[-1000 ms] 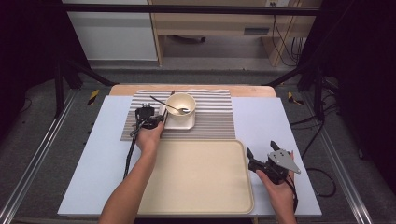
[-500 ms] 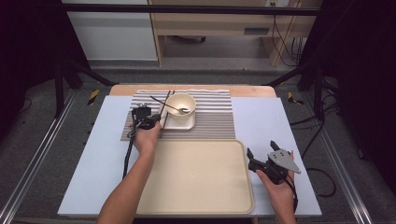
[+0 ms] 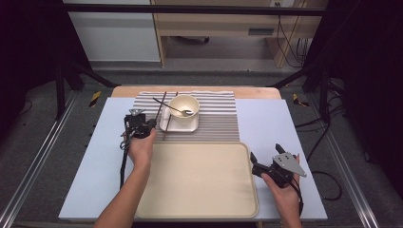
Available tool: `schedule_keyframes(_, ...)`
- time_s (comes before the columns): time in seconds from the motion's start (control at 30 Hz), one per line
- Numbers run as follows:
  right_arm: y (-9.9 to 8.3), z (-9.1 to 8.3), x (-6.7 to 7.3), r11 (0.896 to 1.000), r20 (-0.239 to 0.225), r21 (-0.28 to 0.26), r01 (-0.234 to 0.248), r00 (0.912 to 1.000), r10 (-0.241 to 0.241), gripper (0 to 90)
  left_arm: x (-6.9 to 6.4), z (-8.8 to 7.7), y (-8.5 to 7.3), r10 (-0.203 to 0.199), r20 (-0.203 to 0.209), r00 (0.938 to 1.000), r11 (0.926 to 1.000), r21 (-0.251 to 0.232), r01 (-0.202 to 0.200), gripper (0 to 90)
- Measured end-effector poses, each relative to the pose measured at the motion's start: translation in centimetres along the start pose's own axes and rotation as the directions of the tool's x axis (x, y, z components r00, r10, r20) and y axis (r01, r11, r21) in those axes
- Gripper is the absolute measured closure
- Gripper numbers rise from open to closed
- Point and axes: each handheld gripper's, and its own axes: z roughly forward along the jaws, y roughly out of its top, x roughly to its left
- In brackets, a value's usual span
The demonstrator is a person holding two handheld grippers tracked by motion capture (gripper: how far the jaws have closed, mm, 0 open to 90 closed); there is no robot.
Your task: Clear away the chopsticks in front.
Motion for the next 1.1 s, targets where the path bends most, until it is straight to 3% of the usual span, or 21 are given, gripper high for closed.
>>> schedule_keyframes(0.23, 0.0, 0.1, 0.0, 1.0, -0.024, 0.0, -0.01, 0.9997, 0.01, 5.3, 0.7, -2.3, -1.8, -0.04, -0.027, 0.9988, 0.9991, -0.014, 0.04, 85.8)
schedule_keyframes(0.27, 0.0, 0.1, 0.0, 1.0, -0.029, -0.003, -0.009, 0.9995, 0.009, 5.3, 0.7, -3.2, -2.3, -0.049, -0.03, 0.9984, 0.9985, -0.027, 0.048, 85.8)
schedule_keyframes(0.4, 0.2, -0.1, 0.4, 1.0, -0.056, -0.016, -0.009, 0.9984, 0.008, 5.4, 0.2, -5.3, -3.1, -0.012, -0.061, 0.9981, 0.9992, -0.039, 0.01, 85.8)
schedule_keyframes(0.47, 0.3, -0.3, 0.5, 1.0, -0.062, -0.021, 0.005, 0.9981, -0.006, 5.3, -0.2, -6.2, -3.6, -0.02, -0.058, 0.9981, 0.9988, -0.047, 0.017, 85.8)
schedule_keyframes(0.57, 0.3, -0.7, 0.6, 1.0, -0.051, -0.017, 0.013, 0.9986, -0.014, 3.7, -0.9, -7.5, -4.7, -0.004, -0.072, 0.9974, 0.9988, -0.05, 0.0, 85.8)
schedule_keyframes(0.7, 0.4, -0.9, 0.3, 1.0, -0.03, -0.009, 0.001, 0.9995, -0.002, 3.9, -1.1, -8.8, -5.8, -0.011, -0.07, 0.9975, 0.9985, -0.055, 0.007, 85.8)
schedule_keyframes(0.77, 0.4, -1.1, 0.2, 1.0, -0.024, -0.013, 0.003, 0.9997, -0.003, 3.9, -1.3, -10.1, -6.5, -0.05, -0.049, 0.9975, 0.9964, -0.071, 0.046, 85.8)
schedule_keyframes(0.83, 0.4, -1.0, 0.2, 1.0, -0.021, -0.012, 0.004, 0.9998, -0.004, 4.0, -1.4, -11.0, -6.8, -0.054, -0.041, 0.9977, 0.9939, -0.098, 0.05, 85.8)
schedule_keyframes(0.93, 0.4, -0.8, 0.3, 1.0, -0.021, -0.007, 0.019, 0.9996, -0.019, 4.1, -1.7, -11.9, -7.3, -0.01, -0.065, 0.9979, 0.9941, -0.109, 0.003, 85.8)
schedule_keyframes(1.1, 0.3, -0.8, 0.2, 1.0, -0.029, -0.003, 0.014, 0.9995, -0.014, 4.3, -2.4, -12.4, -8.8, 0.018, -0.084, 0.9963, 0.994, -0.106, -0.027, 85.8)
